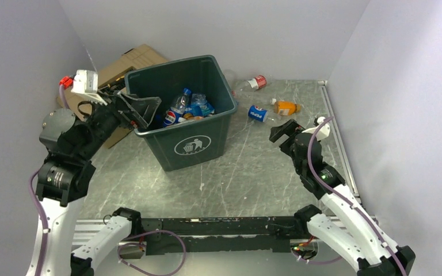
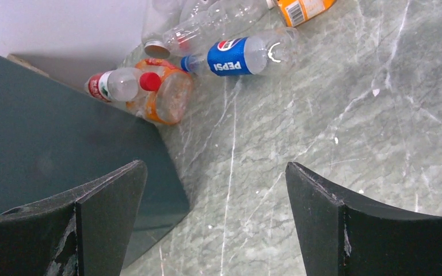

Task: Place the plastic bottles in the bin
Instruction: Pick up the plastic bottle at the center of the board.

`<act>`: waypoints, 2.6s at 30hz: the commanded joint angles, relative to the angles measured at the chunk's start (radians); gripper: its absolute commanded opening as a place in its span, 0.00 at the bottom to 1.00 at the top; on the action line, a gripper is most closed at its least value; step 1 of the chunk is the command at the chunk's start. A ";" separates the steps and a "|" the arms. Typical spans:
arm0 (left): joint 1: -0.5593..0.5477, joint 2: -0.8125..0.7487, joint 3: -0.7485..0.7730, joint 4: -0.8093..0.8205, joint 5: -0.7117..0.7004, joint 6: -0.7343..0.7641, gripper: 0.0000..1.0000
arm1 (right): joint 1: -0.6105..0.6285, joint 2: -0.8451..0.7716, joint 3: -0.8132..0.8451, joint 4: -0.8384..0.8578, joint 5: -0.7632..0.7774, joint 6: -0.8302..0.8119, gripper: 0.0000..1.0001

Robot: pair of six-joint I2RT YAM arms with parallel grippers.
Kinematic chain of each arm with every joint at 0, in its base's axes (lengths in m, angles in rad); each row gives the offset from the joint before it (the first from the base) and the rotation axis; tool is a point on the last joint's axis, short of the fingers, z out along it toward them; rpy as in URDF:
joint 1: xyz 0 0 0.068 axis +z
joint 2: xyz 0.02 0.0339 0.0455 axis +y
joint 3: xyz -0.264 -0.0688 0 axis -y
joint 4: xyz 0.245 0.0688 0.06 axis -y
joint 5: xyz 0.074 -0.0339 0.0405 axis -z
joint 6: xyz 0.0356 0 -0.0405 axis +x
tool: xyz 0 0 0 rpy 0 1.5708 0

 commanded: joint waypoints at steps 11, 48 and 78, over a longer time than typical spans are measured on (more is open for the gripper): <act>-0.004 -0.055 -0.086 -0.069 -0.066 0.015 0.99 | -0.291 0.156 -0.109 0.311 -0.107 0.167 0.84; -0.004 -0.127 -0.130 -0.033 -0.243 0.016 0.97 | -0.675 1.355 0.642 0.367 -0.432 0.389 0.86; -0.004 -0.152 -0.155 -0.029 -0.266 -0.005 0.96 | -0.669 1.409 0.608 0.358 -0.459 0.415 0.33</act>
